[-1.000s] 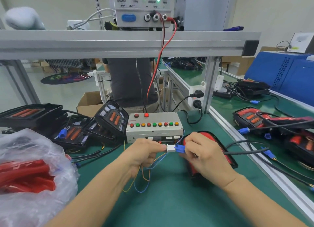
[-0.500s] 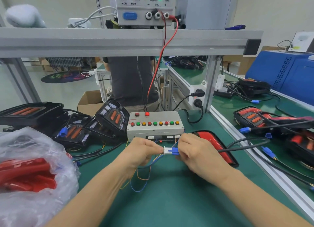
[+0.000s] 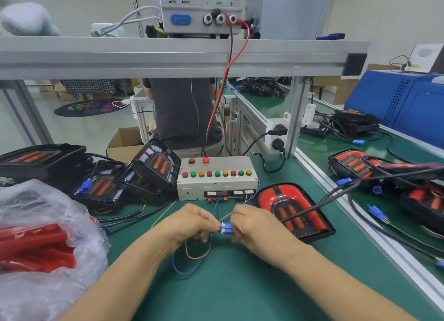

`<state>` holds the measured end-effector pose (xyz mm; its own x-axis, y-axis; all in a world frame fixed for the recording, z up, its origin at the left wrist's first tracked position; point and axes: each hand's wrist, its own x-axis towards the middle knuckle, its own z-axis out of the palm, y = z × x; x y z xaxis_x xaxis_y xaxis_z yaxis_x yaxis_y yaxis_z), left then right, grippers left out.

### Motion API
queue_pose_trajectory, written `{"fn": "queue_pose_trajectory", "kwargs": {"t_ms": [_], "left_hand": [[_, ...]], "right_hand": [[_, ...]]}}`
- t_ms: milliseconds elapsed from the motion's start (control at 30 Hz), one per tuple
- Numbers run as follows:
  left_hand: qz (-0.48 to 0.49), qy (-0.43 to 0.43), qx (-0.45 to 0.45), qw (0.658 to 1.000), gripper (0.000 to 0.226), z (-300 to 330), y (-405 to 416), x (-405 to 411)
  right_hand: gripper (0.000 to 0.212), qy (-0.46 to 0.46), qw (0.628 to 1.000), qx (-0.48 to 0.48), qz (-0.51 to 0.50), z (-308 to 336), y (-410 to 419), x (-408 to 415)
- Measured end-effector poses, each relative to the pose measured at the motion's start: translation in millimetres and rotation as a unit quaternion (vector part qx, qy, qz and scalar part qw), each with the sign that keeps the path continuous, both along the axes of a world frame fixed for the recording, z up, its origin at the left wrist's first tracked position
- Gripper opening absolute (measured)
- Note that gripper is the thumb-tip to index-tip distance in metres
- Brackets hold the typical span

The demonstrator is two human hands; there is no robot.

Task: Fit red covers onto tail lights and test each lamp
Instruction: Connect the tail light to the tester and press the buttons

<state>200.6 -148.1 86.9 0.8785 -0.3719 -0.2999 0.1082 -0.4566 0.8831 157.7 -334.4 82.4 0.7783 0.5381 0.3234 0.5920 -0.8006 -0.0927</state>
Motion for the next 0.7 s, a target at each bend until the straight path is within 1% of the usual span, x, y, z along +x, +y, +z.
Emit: {"fn": "queue_pose_trajectory", "kwargs": {"t_ms": [33,67,133,200,233,267,300,333,367,433,467,500,533,600,633,700], "left_hand": [[-0.003,-0.013,0.021,1.0,0.017,-1.3,1.1,1.8],[-0.005,-0.028,0.041,0.999,0.015,-2.1,1.9,3.9],[-0.014,-0.064,0.086,0.994,0.014,-3.2,2.6,8.1],[-0.018,-0.109,0.128,0.986,0.015,-3.2,3.0,12.7],[-0.013,-0.136,0.147,0.98,0.016,-2.1,3.4,14.4],[-0.005,-0.167,0.166,0.972,0.017,-1.0,3.7,16.0],[0.002,-0.198,0.187,0.962,0.02,0.4,4.2,16.7],[0.005,-0.224,0.208,0.952,0.021,1.5,4.7,16.9],[0.007,-0.24,0.221,0.945,0.021,1.8,5.5,16.6],[0.012,-0.245,0.22,0.944,0.015,2.5,7.5,15.5],[0.014,-0.243,0.214,0.946,0.013,2.9,9.1,14.9],[0.015,-0.241,0.207,0.948,0.012,3.7,10.4,14.5],[0.016,-0.238,0.202,0.95,0.012,4.9,11.3,14.3],[0.018,-0.237,0.214,0.947,0.012,9.0,10.9,15.7],[0.02,-0.236,0.231,0.944,0.012,11.4,9.8,16.9],[0.027,-0.235,0.266,0.935,0.019,17.2,5.1,18.9]], "right_hand": [[0.01,0.021,0.999,-0.026,-0.013,-1.3,1.5,-1.6],[0.016,0.029,0.998,-0.051,-0.019,-1.6,2.6,-4.6],[0.033,0.021,0.996,-0.082,-0.022,3.0,3.2,-17.9],[0.045,-0.031,0.998,-0.051,-0.03,9.3,-0.9,-35.3],[0.043,-0.07,0.997,-0.02,-0.041,11.0,-5.0,-43.4],[0.037,-0.105,0.993,0.01,-0.059,11.8,-11.8,-50.3],[0.031,-0.146,0.985,0.037,-0.088,12.6,-20.9,-55.8],[0.03,-0.179,0.973,0.061,-0.132,14.6,-31.8,-60.7],[0.033,-0.203,0.958,0.079,-0.188,16.3,-44.2,-64.2],[0.039,-0.222,0.927,0.103,-0.285,20.1,-69.3,-69.6],[0.039,-0.211,0.918,0.121,-0.315,20.4,-80.5,-71.9],[0.035,-0.185,0.909,0.157,-0.339,20.2,-90.3,-73.8],[0.028,-0.142,0.895,0.216,-0.362,20.6,-98.9,-75.6],[0.016,-0.039,0.846,0.342,-0.407,21.5,-113.9,-74.0],[0.017,0.025,0.82,0.383,-0.424,20.5,-119.8,-69.9],[0.032,0.159,0.786,0.417,-0.427,18.2,-127.0,-58.0]]}}
